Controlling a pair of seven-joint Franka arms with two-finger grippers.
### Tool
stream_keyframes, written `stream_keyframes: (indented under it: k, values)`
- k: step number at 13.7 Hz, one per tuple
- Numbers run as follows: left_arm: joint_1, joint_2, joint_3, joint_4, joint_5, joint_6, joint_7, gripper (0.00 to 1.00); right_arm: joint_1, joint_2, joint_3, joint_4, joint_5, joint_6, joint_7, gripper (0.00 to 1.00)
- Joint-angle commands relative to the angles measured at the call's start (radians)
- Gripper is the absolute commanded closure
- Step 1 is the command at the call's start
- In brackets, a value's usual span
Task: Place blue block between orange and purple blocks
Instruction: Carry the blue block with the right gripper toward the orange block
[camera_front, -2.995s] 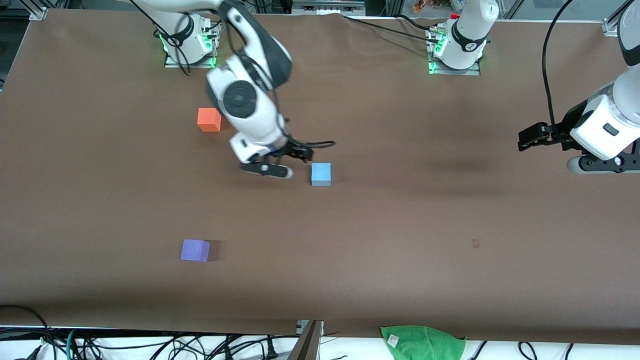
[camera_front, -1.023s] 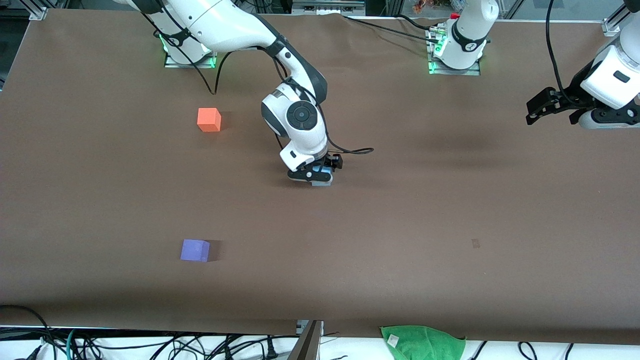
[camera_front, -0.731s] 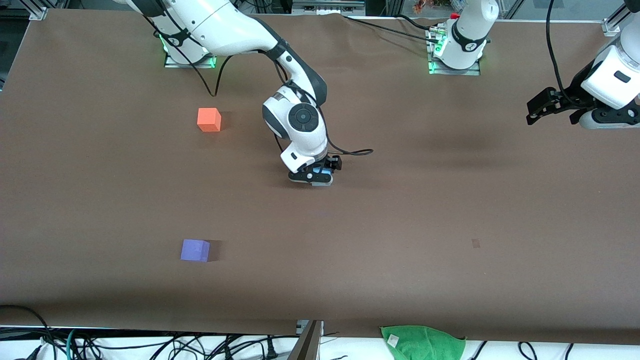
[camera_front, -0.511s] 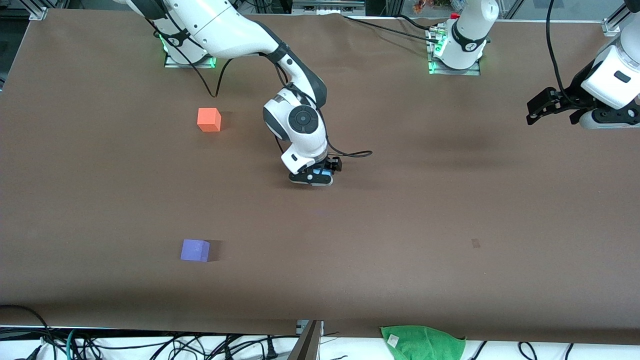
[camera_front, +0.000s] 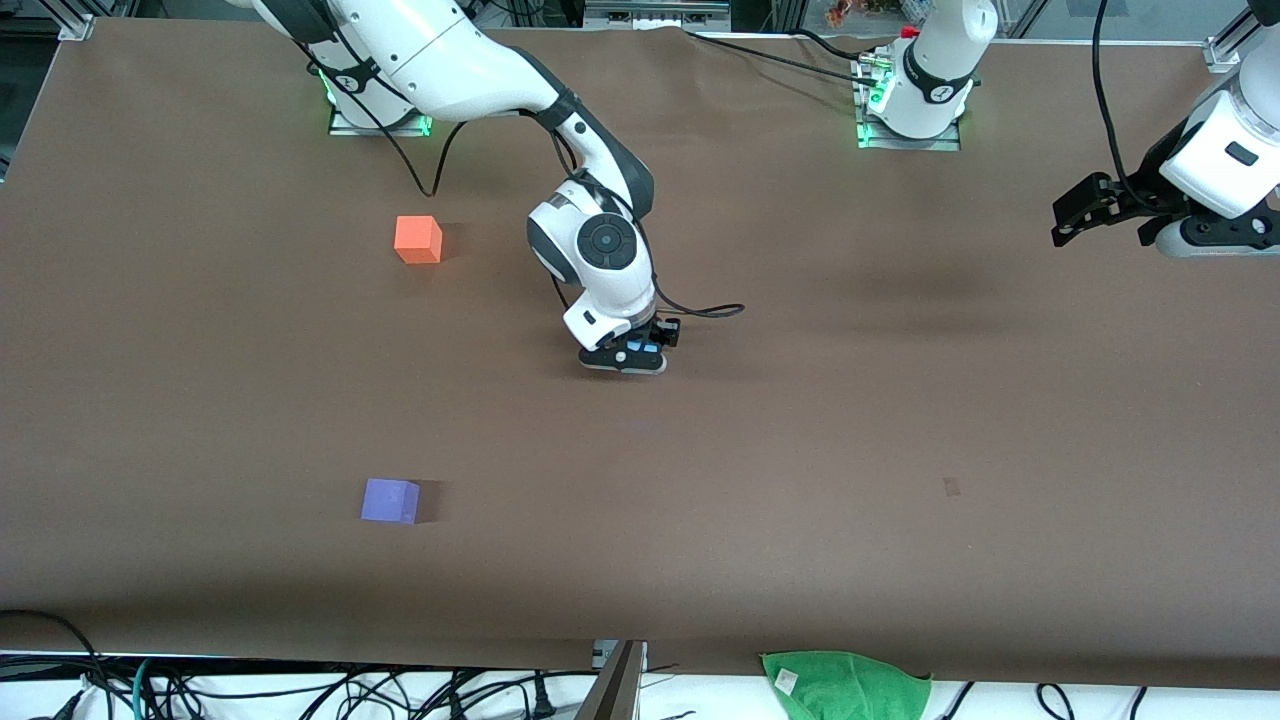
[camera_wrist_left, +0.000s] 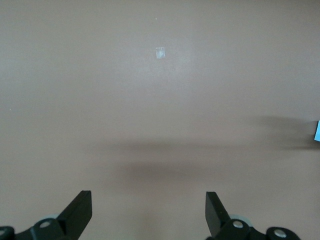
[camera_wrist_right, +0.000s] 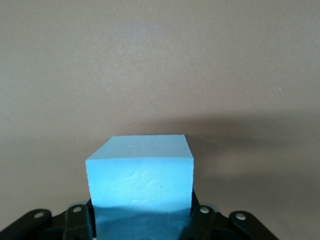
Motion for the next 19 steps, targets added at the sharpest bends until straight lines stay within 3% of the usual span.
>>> stream_keyframes:
  k: [1,8,14,17,19]
  values:
    - [0.009,0.013,-0.001,0.017,-0.006,-0.013,0.024,0.00,-0.015,-0.018,-0.006,0.015,-0.013,-0.013,-0.020,0.67]
    - [-0.003,0.025,-0.007,0.035,-0.007,-0.016,0.014,0.00,-0.143,-0.163,-0.010,-0.045,-0.002,-0.228,-0.263,0.69]
    - [0.000,0.026,-0.006,0.037,-0.005,-0.016,0.011,0.00,-0.189,-0.274,-0.018,-0.200,-0.003,-0.234,-0.364,0.69]
    - [-0.003,0.026,-0.009,0.041,-0.005,-0.016,0.005,0.00,-0.206,-0.345,-0.094,-0.249,0.007,-0.302,-0.550,0.69]
    - [-0.005,0.026,-0.013,0.041,-0.003,-0.018,0.007,0.00,-0.264,-0.389,-0.105,-0.281,0.041,-0.336,-0.673,0.69]
